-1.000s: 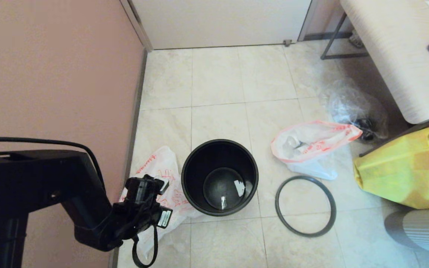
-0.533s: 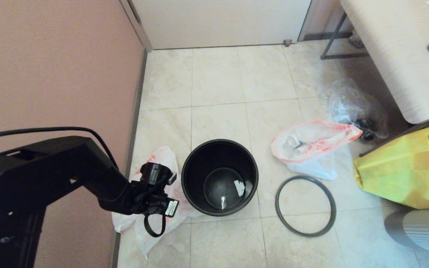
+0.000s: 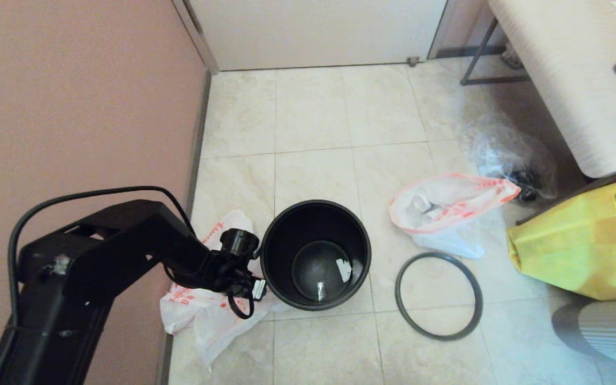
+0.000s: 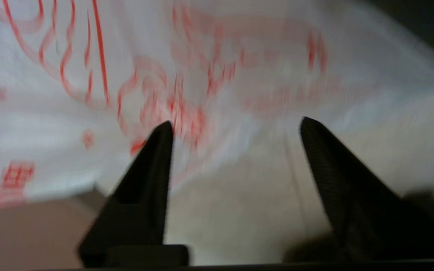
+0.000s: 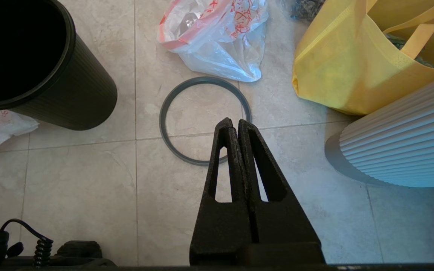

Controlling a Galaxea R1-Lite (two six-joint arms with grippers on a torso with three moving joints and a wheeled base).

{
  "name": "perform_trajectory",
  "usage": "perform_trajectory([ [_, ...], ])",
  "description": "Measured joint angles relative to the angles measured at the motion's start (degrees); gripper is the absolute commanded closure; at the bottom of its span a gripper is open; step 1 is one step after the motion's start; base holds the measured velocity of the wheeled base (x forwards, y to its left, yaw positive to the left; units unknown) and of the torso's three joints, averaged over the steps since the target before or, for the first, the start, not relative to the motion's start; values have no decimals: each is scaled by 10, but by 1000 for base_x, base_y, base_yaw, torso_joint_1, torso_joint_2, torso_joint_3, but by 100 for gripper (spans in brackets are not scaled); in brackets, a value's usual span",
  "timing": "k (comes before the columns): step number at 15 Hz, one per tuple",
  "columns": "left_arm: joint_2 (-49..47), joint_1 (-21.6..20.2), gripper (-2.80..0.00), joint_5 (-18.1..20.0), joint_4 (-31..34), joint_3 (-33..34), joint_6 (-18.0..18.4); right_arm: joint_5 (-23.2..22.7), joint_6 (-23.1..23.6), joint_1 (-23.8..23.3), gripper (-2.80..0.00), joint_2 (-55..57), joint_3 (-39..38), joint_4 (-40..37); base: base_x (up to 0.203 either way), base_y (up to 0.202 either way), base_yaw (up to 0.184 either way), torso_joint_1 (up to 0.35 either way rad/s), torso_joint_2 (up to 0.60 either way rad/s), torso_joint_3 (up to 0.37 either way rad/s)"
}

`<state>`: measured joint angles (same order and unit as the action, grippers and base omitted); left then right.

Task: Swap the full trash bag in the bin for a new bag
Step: Pick up a new trash bag

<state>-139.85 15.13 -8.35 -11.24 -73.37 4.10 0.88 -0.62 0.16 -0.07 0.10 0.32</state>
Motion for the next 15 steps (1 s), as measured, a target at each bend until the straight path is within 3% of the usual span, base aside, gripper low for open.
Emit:
perform_trajectory([
  [6, -58, -4, -280, -3, -6, -97, -43, 0, 0, 0, 0, 0, 0, 0, 0, 0, 0, 0, 0, 0],
  [9, -88, -4, -280, -22, -37, -133, -89, 0, 0, 0, 0, 0, 0, 0, 0, 0, 0, 0, 0, 0],
  [11, -102, -5, -280, -34, -73, -140, -93, 0, 0, 0, 0, 0, 0, 0, 0, 0, 0, 0, 0, 0],
  [14, -116, -4, -280, -38, -77, -142, -87, 0, 0, 0, 0, 0, 0, 0, 0, 0, 0, 0, 0, 0],
  [15, -119, -4, 0, -41, -69, -142, -86, 0, 0, 0, 0, 0, 0, 0, 0, 0, 0, 0, 0, 0],
])
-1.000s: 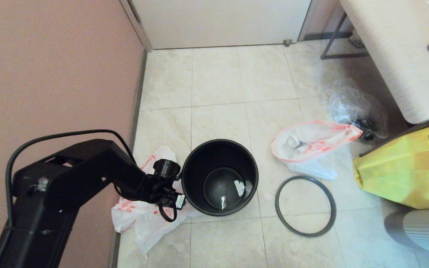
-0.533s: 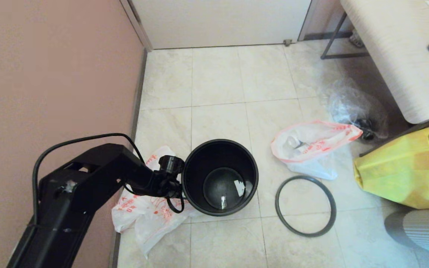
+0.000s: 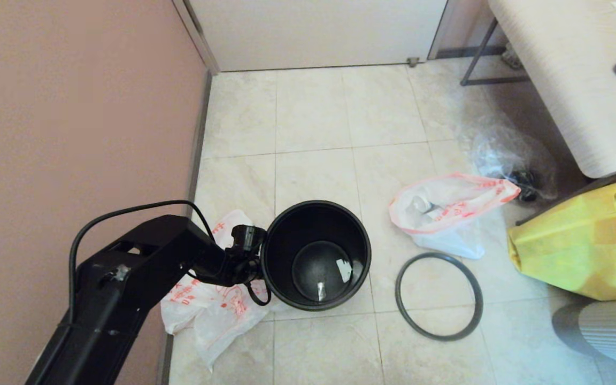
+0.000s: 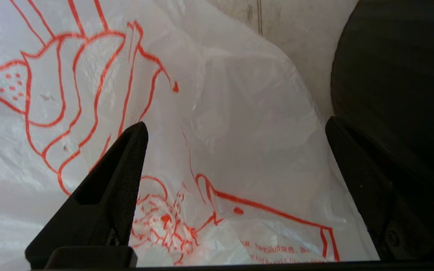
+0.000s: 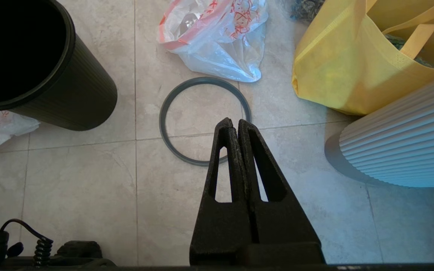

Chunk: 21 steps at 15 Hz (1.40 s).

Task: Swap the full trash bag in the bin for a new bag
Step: Pick up a new trash bag

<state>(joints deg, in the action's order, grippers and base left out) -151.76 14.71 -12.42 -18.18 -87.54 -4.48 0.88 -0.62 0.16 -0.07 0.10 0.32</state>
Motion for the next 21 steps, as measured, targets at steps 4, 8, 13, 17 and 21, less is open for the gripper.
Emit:
perform_trajectory([
  [4, -16, -9, 0, -21, 83, -20, 9, 0, 0, 0, 0, 0, 0, 0, 0, 0, 0, 0, 0, 0],
  [8, -15, -22, 0, -20, 82, -10, -3, 0, 0, 0, 0, 0, 0, 0, 0, 0, 0, 0, 0, 0],
  [13, 34, -11, 0, -14, 19, 69, -12, 0, 0, 0, 0, 0, 0, 0, 0, 0, 0, 0, 0, 0],
  [17, 90, 1, 0, -15, -14, 147, -13, 0, 0, 0, 0, 0, 0, 0, 0, 0, 0, 0, 0, 0],
  [21, 166, 11, 0, -19, -42, 238, -16, 0, 0, 0, 0, 0, 0, 0, 0, 0, 0, 0, 0, 0],
])
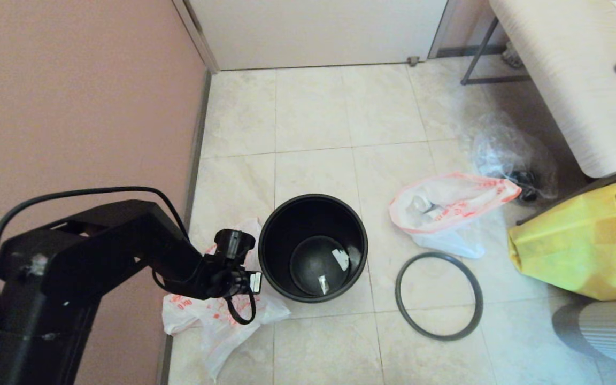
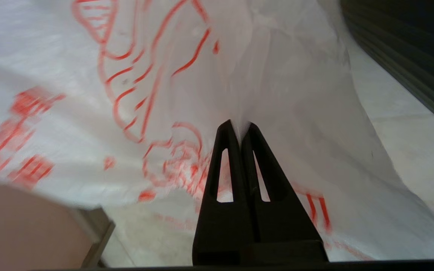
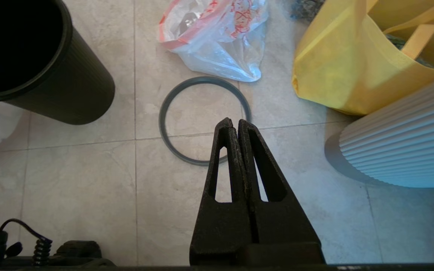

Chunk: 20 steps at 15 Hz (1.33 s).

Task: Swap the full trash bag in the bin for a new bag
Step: Pick up a new trash bag

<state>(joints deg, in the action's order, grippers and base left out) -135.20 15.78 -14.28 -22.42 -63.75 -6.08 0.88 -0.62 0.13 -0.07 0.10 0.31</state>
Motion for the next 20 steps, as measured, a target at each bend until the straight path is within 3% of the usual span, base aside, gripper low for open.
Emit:
perform_trajectory([
  [7, 176, 26, 0, -37, -3, 162, -2, 0, 0, 0, 0, 0, 0, 0, 0, 0, 0, 0, 0, 0],
  [9, 181, 33, 0, -43, -6, 174, -21, 0, 0, 0, 0, 0, 0, 0, 0, 0, 0, 0, 0, 0],
  [12, 118, 33, 0, -45, -19, 157, -56, 0, 0, 0, 0, 0, 0, 0, 0, 0, 0, 0, 0, 0],
  [13, 89, 31, -280, -42, -27, 144, -61, 0, 0, 0, 0, 0, 0, 0, 0, 0, 0, 0, 0, 0],
  [15, 32, 24, -280, -6, -39, 99, -66, 0, 0, 0, 0, 0, 0, 0, 0, 0, 0, 0, 0, 0],
  [17, -12, 15, -280, 69, -40, 53, -68, 0, 0, 0, 0, 0, 0, 0, 0, 0, 0, 0, 0, 0],
  [20, -52, -2, -280, 146, -48, 18, -44, 0, 0, 0, 0, 0, 0, 0, 0, 0, 0, 0, 0, 0],
])
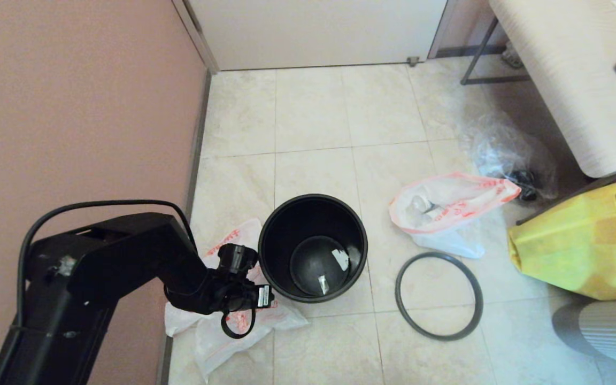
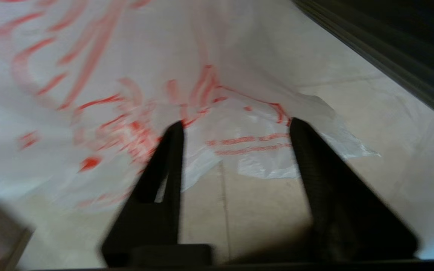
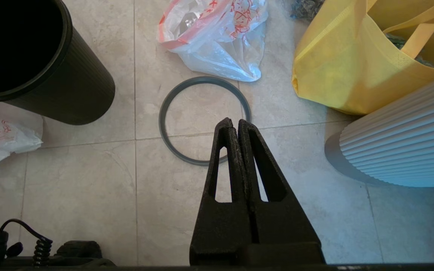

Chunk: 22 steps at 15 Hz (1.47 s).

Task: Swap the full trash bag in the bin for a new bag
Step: Pick up a new trash bag

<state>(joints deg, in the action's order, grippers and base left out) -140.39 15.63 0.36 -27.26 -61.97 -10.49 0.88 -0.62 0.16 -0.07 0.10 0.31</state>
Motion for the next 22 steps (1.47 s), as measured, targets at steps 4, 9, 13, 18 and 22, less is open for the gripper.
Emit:
perform_trajectory([
  [4, -36, -36, -280, 59, -39, -18, 72, 0, 0, 0, 0, 0, 0, 0, 0, 0, 0, 0, 0, 0],
  [9, -73, -45, -280, 16, 41, -101, 89, 0, 0, 0, 0, 0, 0, 0, 0, 0, 0, 0, 0, 0],
  [13, -95, -39, -280, 18, 46, -144, 91, 0, 0, 0, 0, 0, 0, 0, 0, 0, 0, 0, 0, 0],
  [18, -143, -38, -280, -18, 73, -211, 123, 0, 0, 0, 0, 0, 0, 0, 0, 0, 0, 0, 0, 0],
  [22, -160, -38, 0, -35, 75, -212, 140, 0, 0, 0, 0, 0, 0, 0, 0, 0, 0, 0, 0, 0],
])
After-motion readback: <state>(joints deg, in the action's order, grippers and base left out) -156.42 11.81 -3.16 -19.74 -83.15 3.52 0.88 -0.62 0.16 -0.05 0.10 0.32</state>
